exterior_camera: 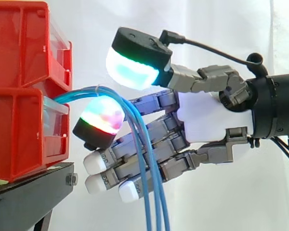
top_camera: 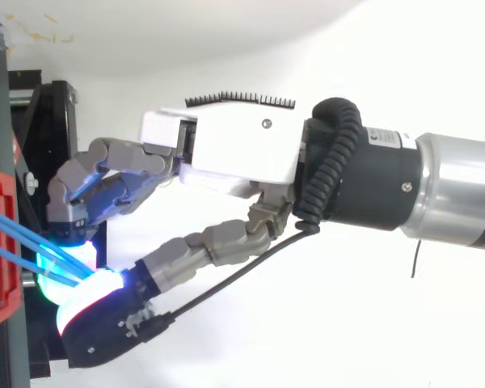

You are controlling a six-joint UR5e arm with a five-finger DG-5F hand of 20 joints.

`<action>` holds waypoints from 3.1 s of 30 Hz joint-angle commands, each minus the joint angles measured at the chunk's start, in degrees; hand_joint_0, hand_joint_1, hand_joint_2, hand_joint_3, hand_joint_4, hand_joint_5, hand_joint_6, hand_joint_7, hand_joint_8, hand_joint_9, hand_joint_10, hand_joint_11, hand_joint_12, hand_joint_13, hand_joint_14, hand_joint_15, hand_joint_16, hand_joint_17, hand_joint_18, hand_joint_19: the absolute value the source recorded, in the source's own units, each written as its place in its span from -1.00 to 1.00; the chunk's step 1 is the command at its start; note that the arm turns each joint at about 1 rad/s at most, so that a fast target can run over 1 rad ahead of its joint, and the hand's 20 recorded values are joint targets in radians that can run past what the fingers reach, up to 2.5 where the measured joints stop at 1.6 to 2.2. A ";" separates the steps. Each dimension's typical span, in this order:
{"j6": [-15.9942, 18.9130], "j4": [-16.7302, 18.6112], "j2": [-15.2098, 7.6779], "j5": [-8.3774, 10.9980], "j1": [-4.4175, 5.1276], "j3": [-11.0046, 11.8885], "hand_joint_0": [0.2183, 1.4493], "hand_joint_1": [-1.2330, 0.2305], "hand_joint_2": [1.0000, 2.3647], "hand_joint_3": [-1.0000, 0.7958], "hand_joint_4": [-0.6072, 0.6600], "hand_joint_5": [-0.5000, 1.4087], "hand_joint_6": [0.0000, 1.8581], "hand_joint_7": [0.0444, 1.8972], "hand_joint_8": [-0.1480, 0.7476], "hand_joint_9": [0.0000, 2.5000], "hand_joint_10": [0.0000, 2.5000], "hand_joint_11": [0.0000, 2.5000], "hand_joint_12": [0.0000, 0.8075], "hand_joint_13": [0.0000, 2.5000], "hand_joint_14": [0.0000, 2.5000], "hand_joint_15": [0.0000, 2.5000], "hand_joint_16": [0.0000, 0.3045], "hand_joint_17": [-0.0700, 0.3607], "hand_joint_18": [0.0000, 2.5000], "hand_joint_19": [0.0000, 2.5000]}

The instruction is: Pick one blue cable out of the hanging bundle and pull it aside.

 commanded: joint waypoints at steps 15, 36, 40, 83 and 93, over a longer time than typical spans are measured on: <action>0.01 -1.38 0.25 -0.18 -0.10 -0.02 -0.14 -0.55 -0.98 -0.23 -0.19 -0.66 0.01 0.07 -0.04 -0.34 -0.99 -0.68 -0.13 -0.52 -0.99 -0.79 -0.71 -0.21 -0.49 -0.66; 0.10 -1.82 0.25 -0.80 -0.53 -0.02 -0.67 -0.51 -1.00 -0.44 0.02 -0.63 -0.02 -0.13 0.08 -0.17 -0.99 -0.63 0.00 -0.37 -0.99 -0.71 -0.64 -0.11 -0.34 -0.60; 0.10 -1.82 0.33 -0.80 -0.62 -0.02 -0.68 -0.17 -1.00 -0.44 0.04 -0.61 -0.04 -0.09 0.12 -0.14 -0.99 -0.63 0.04 -0.35 -0.99 -0.71 -0.63 -0.08 -0.32 -0.59; 0.10 -2.52 0.42 -1.59 -1.24 -0.11 -0.65 -0.32 -1.00 -0.44 -0.10 -0.65 -0.01 -0.17 -0.07 -0.19 -0.99 -0.58 -0.03 -0.35 -0.99 -0.65 -0.65 -0.12 -0.32 -0.53; 0.10 -2.61 0.42 -2.20 -1.50 -0.11 -0.44 -0.23 -0.97 -0.08 -0.10 -0.65 -0.02 -0.08 -0.04 -0.17 -0.99 -0.55 -0.10 -0.35 -0.99 -0.62 -0.69 -0.19 -0.38 -0.47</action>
